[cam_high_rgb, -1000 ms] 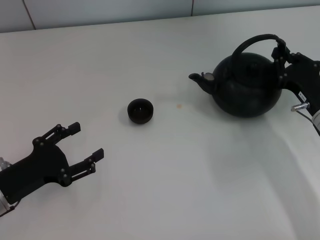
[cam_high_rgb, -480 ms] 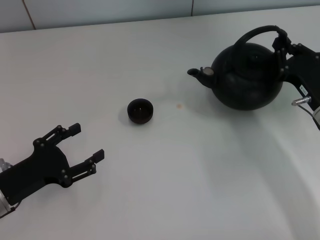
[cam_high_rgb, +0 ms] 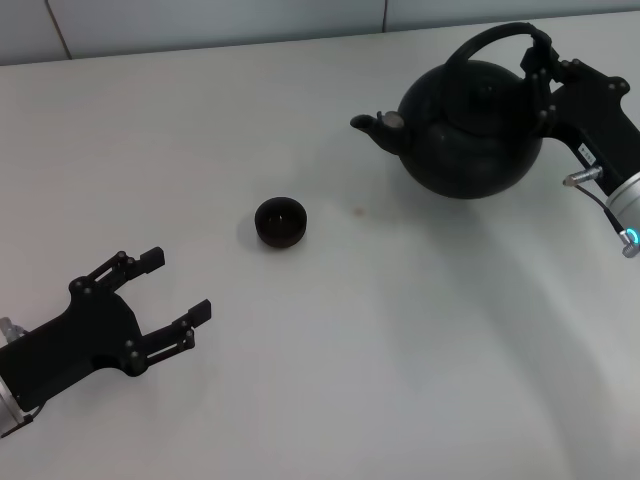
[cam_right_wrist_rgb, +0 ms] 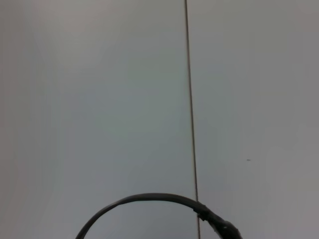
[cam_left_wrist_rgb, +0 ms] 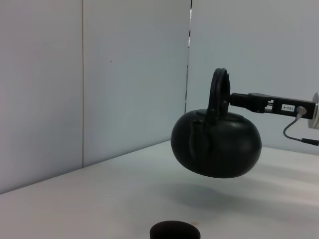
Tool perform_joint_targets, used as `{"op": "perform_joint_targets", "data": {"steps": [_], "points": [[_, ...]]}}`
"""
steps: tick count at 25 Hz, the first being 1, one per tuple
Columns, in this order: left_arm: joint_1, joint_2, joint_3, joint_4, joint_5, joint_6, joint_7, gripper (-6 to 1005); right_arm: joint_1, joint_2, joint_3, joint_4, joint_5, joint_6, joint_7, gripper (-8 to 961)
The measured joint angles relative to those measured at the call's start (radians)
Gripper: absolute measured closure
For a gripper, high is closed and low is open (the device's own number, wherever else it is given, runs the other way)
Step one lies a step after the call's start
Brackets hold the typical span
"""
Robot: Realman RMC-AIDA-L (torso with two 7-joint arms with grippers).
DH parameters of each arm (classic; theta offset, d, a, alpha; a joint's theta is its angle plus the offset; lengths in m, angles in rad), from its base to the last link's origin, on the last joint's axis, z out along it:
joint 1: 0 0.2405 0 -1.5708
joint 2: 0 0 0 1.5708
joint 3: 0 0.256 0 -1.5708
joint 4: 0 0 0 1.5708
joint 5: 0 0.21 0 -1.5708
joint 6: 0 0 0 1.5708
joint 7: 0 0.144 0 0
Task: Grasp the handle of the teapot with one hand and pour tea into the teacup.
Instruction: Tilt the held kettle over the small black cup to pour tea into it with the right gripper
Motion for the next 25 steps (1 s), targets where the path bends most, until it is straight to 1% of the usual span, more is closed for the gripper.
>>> {"op": "perform_joint_targets", "data": {"steps": [7,17,22,25], "points": [[0.000,-0.002,0.000,0.000,0.000,0.002,0.000,140,0.009,0.000,-0.007,-0.001,-0.005,0.004,0.005,871],[-0.001,-0.003,0.000,0.000,-0.002,0.003,0.000,140,0.058,0.000,-0.101,-0.001,-0.007,0.033,0.005,871],[0.003,-0.005,0.000,0.000,-0.002,0.006,0.000,140,0.090,0.001,-0.124,0.003,-0.007,0.056,0.006,871],[0.003,-0.005,0.000,0.000,-0.002,0.006,0.000,140,0.096,0.001,-0.130,0.004,-0.007,0.059,0.006,871]]}}
